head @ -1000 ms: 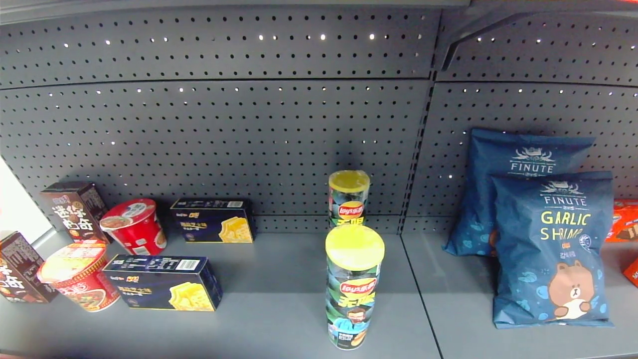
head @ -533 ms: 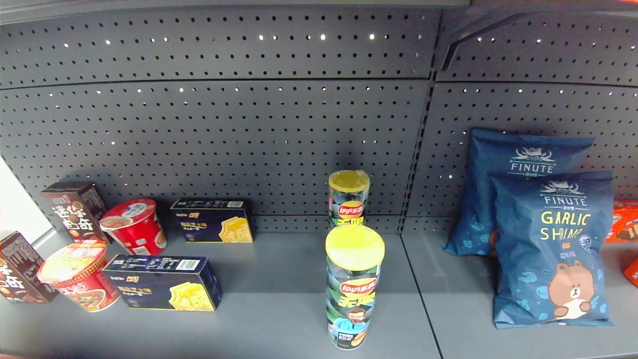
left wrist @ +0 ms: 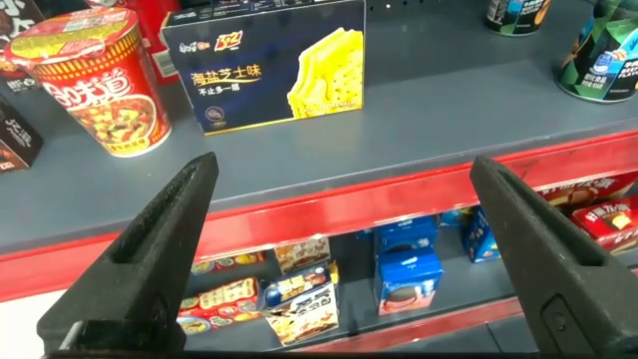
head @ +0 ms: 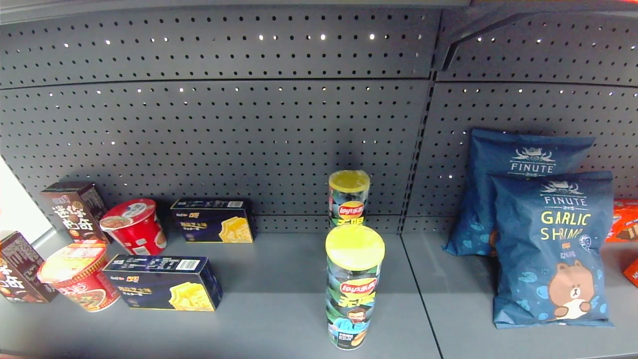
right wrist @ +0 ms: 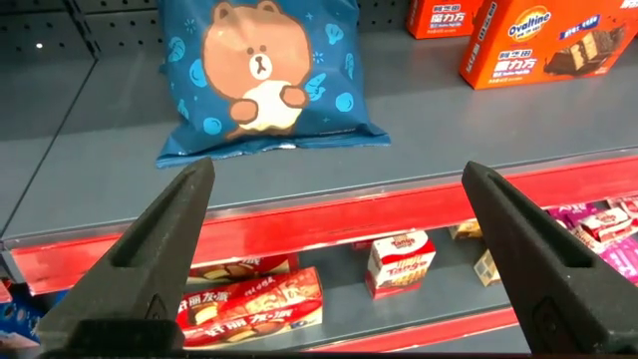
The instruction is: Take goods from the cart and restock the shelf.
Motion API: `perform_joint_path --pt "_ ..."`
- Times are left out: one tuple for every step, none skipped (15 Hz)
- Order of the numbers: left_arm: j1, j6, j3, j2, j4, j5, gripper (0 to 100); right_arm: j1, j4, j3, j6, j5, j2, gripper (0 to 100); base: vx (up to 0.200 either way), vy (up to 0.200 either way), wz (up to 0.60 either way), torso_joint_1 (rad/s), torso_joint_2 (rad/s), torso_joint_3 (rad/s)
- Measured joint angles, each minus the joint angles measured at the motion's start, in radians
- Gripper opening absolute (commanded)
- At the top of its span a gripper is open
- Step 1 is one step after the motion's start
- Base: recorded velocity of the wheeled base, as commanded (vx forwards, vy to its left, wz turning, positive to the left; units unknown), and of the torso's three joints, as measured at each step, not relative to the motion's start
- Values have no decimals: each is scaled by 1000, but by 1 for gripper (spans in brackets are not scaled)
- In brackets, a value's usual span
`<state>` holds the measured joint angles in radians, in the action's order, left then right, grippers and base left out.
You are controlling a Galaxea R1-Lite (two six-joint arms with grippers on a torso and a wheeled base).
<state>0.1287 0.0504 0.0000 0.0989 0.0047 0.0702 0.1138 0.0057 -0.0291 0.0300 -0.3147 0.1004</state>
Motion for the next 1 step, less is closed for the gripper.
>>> perform_joint_path --pt "0 -1 0 0 0 2 100 0 0 0 0 0 0 100 0 0 0 0 0 0"
